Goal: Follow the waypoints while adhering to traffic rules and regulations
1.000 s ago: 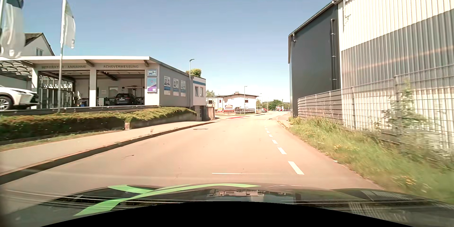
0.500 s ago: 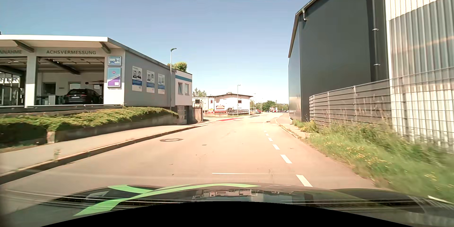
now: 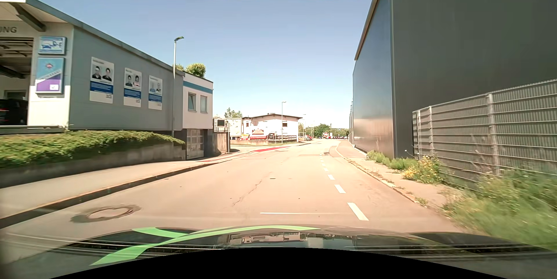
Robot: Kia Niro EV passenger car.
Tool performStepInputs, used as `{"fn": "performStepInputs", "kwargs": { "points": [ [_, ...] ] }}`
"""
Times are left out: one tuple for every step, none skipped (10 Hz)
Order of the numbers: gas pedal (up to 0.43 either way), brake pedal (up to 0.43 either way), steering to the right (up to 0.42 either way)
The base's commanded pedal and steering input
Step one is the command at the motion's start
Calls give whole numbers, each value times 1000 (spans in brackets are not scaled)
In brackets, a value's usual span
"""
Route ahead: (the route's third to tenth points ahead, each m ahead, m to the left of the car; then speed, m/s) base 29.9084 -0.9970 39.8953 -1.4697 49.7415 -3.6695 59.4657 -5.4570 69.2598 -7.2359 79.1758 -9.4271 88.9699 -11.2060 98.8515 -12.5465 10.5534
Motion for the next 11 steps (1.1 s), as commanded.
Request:
{"fn": "performStepInputs", "kwargs": {
  "points": [
    [138,0,29],
    [150,0,30],
    [150,0,30],
    [150,0,29],
    [150,0,29],
    [150,0,29],
    [150,0,29],
    [150,0,26],
    [150,0,22],
    [150,0,21],
    [150,0,21]
  ]
}}
